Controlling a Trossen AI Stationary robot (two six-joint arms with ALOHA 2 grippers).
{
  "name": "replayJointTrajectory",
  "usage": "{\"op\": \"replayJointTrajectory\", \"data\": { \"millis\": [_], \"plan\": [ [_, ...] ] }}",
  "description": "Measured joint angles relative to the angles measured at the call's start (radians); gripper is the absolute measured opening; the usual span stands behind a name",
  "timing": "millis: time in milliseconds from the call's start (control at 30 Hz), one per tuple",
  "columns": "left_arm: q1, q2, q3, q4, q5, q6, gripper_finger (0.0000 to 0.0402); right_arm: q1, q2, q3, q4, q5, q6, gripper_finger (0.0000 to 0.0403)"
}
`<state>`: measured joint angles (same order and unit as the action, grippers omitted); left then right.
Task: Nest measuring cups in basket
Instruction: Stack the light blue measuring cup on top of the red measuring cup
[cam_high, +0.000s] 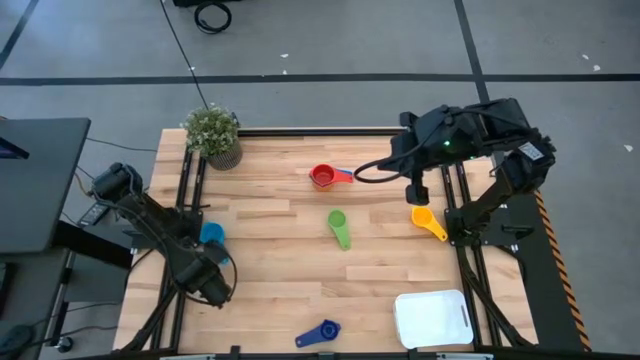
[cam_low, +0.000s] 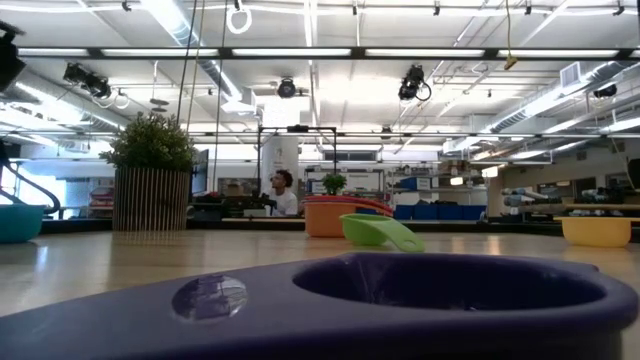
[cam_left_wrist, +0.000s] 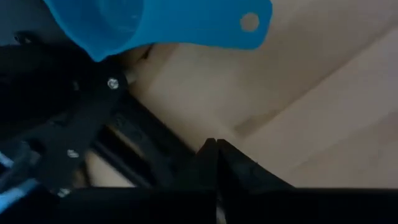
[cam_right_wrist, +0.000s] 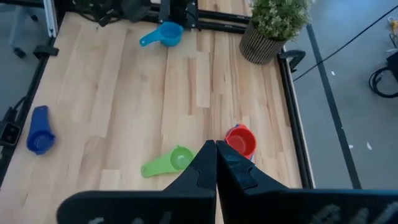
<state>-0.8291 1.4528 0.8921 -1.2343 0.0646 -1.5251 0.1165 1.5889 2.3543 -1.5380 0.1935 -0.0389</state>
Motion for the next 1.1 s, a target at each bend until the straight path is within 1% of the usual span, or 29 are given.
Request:
{"op": "replayJointTrajectory", "data": {
  "millis": [133, 267, 567, 667, 767, 900, 1100],
  "plan": [
    [0.000, 0.008, 0.000, 0.004, -0.005, -0.120, 0.0004, 0.000, 0.011, 0.000, 0.005, -0.001, -0.009, 0.0003],
    [0.000, 0.025, 0.000, 0.015, 0.013, -0.186, 0.0002, 0.000, 0.016, 0.000, 0.012, -0.004, -0.023, 0.0003],
    [0.001, 0.102, 0.000, 0.040, 0.008, -0.219, 0.0001, 0.000, 0.016, 0.000, 0.019, -0.005, -0.040, 0.0003],
    [0.009, 0.140, 0.000, 0.032, -0.021, -0.225, 0.0001, 0.000, 0.016, 0.000, 0.019, -0.005, -0.043, 0.0003],
    [0.029, 0.174, 0.000, 0.013, -0.075, -0.249, 0.0001, 0.000, 0.016, 0.000, 0.019, -0.006, -0.043, 0.0003],
    [0.073, 0.203, 0.000, 0.013, -0.157, -0.241, 0.0001, 0.000, 0.016, 0.000, 0.019, -0.006, -0.043, 0.0003],
    [0.148, 0.258, 0.000, 0.037, -0.206, -0.106, 0.0000, 0.000, 0.016, 0.000, 0.019, -0.006, -0.044, 0.0003]
  ]
}}
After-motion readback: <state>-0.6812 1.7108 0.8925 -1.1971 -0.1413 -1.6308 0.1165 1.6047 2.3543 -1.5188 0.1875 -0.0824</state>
